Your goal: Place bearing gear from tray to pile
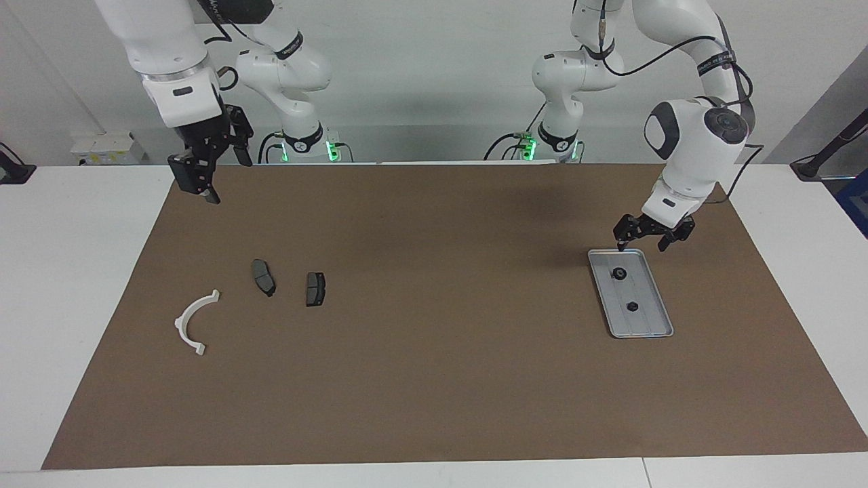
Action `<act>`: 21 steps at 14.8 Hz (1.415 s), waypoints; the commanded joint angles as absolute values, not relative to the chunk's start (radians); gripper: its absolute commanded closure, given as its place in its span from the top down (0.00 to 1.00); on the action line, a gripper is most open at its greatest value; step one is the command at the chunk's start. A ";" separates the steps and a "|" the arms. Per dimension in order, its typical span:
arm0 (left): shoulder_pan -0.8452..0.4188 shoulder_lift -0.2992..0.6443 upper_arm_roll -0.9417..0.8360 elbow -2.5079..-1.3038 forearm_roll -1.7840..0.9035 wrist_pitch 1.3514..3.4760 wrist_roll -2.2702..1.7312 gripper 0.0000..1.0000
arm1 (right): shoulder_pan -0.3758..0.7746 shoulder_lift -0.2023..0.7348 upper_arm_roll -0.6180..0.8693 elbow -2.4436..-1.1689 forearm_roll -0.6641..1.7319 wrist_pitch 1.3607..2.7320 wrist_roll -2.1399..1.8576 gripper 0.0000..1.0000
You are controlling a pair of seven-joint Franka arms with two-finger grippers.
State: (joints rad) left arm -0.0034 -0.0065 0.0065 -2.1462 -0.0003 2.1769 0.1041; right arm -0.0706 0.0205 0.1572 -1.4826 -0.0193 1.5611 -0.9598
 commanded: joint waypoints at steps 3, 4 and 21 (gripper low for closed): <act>0.018 0.009 0.002 -2.198 -0.012 2.255 0.135 1.00 | -0.072 0.005 0.161 -1.500 -0.002 1.583 -0.415 1.00; 0.017 0.018 -0.002 -2.200 -0.012 2.270 0.133 1.00 | -0.072 0.005 0.167 -1.500 -0.002 1.583 -0.294 1.00; 0.015 0.127 -0.002 -2.244 -0.012 2.381 0.135 1.00 | -0.080 0.005 0.173 -1.506 0.020 1.629 0.842 1.00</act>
State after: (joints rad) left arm 0.0065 0.1150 -0.0001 -2.2318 -0.0003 2.3457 0.1143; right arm -0.0625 0.0206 0.1677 -1.4849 -0.0050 1.6080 0.8412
